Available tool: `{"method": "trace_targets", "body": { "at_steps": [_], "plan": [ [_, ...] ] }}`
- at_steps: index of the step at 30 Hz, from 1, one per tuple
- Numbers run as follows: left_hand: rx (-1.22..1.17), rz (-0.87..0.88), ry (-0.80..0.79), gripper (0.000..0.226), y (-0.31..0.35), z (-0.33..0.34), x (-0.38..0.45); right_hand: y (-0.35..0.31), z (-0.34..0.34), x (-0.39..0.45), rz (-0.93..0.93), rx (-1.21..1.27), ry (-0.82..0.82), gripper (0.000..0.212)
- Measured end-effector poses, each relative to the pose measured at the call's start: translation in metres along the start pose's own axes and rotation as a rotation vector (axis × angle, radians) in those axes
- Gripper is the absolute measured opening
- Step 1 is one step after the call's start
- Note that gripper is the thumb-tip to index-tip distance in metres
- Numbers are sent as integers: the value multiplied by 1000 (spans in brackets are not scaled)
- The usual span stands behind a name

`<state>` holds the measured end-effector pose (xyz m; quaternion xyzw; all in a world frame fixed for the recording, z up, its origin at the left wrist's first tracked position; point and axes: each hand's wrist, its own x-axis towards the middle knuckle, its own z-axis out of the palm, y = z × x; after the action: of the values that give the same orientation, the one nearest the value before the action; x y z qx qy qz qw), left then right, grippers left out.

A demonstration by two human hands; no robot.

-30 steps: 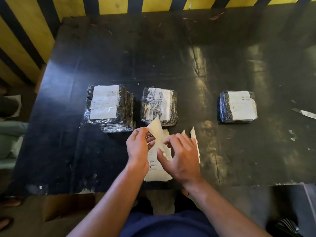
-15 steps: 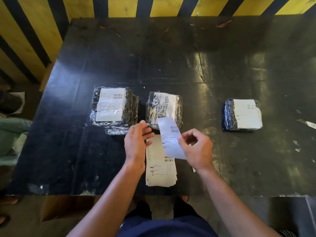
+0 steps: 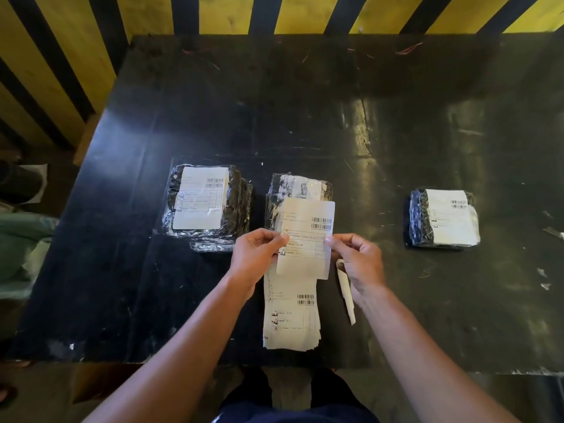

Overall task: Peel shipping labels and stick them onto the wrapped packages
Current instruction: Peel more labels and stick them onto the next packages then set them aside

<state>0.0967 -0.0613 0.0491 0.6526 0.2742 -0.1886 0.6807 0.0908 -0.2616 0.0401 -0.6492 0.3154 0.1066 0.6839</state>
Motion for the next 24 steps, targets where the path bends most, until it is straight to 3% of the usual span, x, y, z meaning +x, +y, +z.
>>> {"method": "trace_targets", "body": {
  "at_steps": [7, 11, 14, 17, 18, 24],
  "plan": [
    [283, 60, 241, 11, 15, 11, 53, -6, 33, 49, -63, -153, 141, 12],
    [414, 80, 288, 11, 32, 18, 77, -17, 44, 73, -98, -253, 193, 15],
    [474, 88, 307, 14, 36, 18, 93, -21, 49, 87, -149, -310, 205, 4],
    [515, 106, 299, 16, 35, 15, 103, -23, 54, 95, -156, -322, 194, 40],
    [524, 109, 294, 16, 33, 15, 105, -22, 55, 96, -162, -338, 192, 40],
    [561, 104, 285, 14, 30, 12, 112, -12, 59, 100, -211, -356, 219, 19]
  ]
}}
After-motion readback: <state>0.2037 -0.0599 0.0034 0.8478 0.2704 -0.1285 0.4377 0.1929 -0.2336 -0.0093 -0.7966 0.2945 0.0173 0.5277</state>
